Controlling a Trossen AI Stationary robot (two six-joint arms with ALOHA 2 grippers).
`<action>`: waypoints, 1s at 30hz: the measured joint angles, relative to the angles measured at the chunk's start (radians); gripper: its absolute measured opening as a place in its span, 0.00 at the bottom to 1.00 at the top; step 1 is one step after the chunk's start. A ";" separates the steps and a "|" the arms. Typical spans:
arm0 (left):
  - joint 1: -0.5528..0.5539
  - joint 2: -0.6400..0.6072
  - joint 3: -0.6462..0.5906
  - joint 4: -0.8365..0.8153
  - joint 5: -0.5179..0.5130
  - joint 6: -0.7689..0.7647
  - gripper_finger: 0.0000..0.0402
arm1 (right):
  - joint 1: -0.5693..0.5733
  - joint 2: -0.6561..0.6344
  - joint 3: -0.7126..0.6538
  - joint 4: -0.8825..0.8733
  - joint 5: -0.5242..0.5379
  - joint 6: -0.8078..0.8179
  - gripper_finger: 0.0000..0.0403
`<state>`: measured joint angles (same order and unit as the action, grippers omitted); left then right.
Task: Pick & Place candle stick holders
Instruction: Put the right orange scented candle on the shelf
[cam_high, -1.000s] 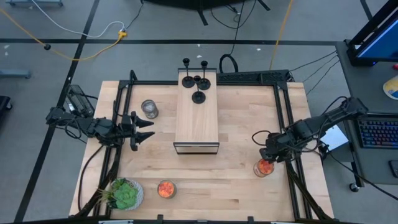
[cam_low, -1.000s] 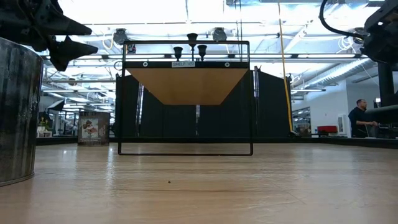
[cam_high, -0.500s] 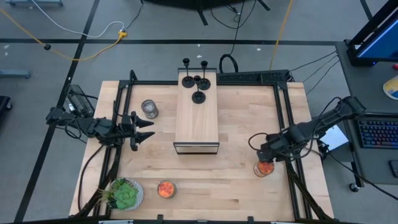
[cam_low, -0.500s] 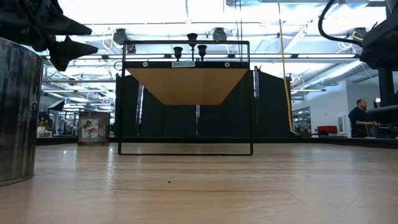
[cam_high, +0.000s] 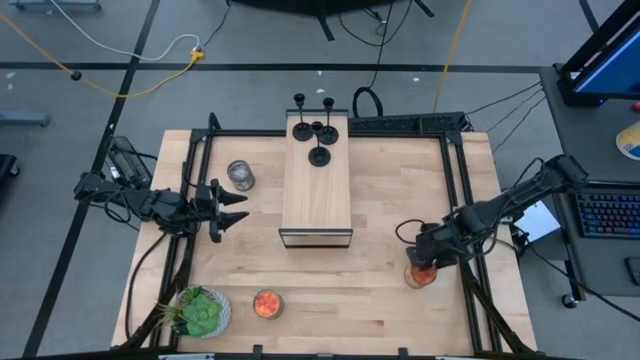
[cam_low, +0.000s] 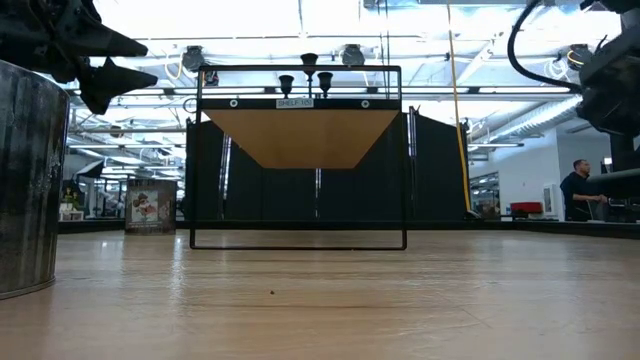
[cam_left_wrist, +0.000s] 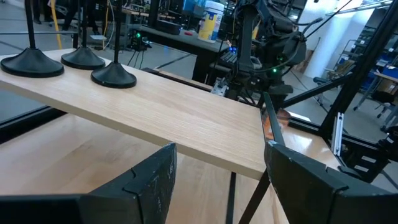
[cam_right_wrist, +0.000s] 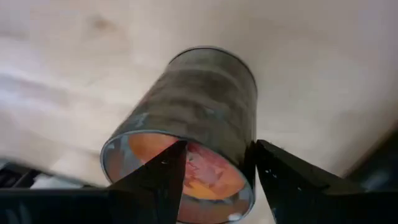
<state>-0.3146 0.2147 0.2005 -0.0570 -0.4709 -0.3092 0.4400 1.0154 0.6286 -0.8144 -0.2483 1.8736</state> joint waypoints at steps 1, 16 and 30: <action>0.000 0.000 0.000 0.000 0.000 0.000 0.62 | 0.000 0.000 -0.011 0.032 -0.001 0.004 0.45; 0.000 0.000 0.000 0.000 0.000 0.000 0.62 | 0.000 -0.022 -0.045 0.094 0.020 -0.001 0.29; 0.000 0.000 0.000 0.000 0.000 -0.003 0.62 | 0.000 -0.046 -0.046 0.078 0.112 -0.022 0.06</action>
<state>-0.3149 0.2150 0.2005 -0.0566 -0.4711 -0.3123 0.4404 0.9699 0.5823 -0.7364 -0.1363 1.8521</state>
